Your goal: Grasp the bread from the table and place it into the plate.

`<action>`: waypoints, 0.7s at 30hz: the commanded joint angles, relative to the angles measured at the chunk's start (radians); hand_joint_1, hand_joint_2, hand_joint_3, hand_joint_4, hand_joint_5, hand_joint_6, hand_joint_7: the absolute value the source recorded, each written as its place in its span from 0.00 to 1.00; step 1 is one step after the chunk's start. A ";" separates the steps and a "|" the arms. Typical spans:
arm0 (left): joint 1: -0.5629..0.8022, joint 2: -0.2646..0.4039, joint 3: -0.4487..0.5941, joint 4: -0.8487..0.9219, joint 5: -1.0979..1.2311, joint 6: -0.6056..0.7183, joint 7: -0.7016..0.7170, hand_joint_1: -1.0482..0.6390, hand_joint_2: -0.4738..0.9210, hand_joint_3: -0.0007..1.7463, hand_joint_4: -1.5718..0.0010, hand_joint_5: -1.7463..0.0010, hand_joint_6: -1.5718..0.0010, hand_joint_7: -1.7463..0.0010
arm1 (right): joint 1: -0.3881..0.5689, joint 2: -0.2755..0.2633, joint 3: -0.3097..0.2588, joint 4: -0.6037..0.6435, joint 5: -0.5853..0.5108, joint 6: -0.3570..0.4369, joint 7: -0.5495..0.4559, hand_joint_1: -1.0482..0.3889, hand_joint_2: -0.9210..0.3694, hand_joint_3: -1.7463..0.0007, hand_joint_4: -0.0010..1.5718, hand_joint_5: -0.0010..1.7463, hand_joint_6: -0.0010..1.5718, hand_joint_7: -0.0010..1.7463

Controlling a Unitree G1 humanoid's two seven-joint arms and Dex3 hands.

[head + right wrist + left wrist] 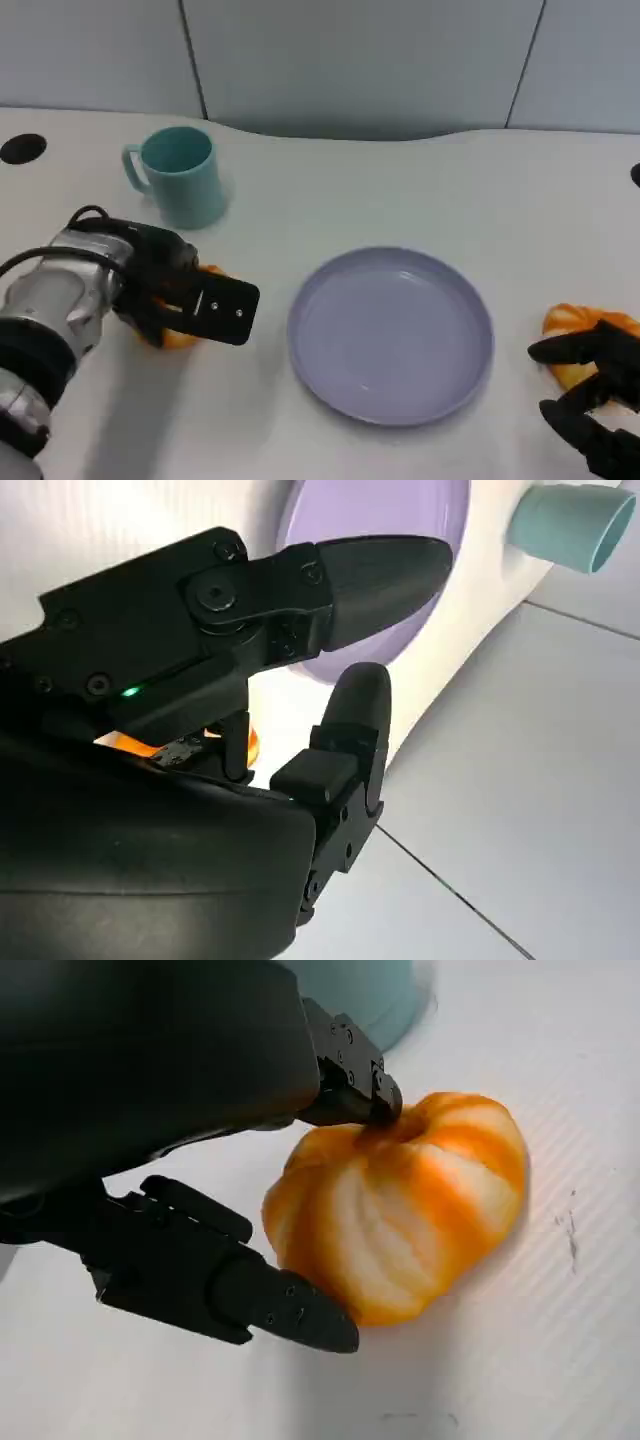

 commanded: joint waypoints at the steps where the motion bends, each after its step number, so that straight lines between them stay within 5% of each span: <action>1: -0.024 -0.018 -0.002 0.074 -0.017 -0.019 0.055 0.40 0.89 0.00 0.95 0.88 0.84 0.99 | -0.011 -0.010 -0.013 0.000 0.026 -0.011 0.009 0.52 0.00 0.82 0.35 0.74 0.32 0.53; 8: -0.034 -0.029 -0.016 0.152 -0.028 -0.065 0.160 0.42 0.89 0.01 0.85 0.82 0.71 0.94 | -0.014 -0.018 -0.015 -0.010 0.024 -0.008 0.012 0.52 0.00 0.81 0.34 0.76 0.32 0.54; 10: -0.036 -0.035 -0.019 0.165 -0.030 -0.055 0.173 0.42 0.91 0.00 0.83 0.73 0.67 0.91 | -0.015 -0.020 -0.017 -0.006 0.019 -0.018 0.007 0.52 0.00 0.81 0.34 0.77 0.32 0.55; 13: -0.038 -0.039 -0.016 0.177 -0.038 -0.055 0.187 0.42 0.93 0.00 0.89 0.52 0.73 0.73 | -0.017 -0.022 -0.018 0.000 0.012 -0.031 0.000 0.52 0.00 0.81 0.35 0.78 0.32 0.55; 15: -0.035 -0.035 -0.012 0.179 -0.046 -0.066 0.209 0.48 0.94 0.00 0.89 0.29 0.82 0.41 | -0.016 -0.021 -0.020 -0.002 0.009 -0.033 -0.004 0.52 0.00 0.81 0.34 0.77 0.32 0.55; 19: -0.040 -0.039 -0.001 0.193 -0.062 -0.068 0.233 0.51 0.97 0.01 0.83 0.07 0.80 0.25 | -0.019 -0.021 -0.022 0.000 0.010 -0.038 -0.009 0.53 0.00 0.81 0.34 0.77 0.32 0.55; 21: -0.045 -0.046 -0.009 0.204 -0.056 -0.063 0.257 0.51 0.99 0.01 0.71 0.01 0.79 0.12 | -0.017 -0.021 -0.024 0.001 0.018 -0.046 -0.008 0.53 0.00 0.81 0.34 0.76 0.32 0.54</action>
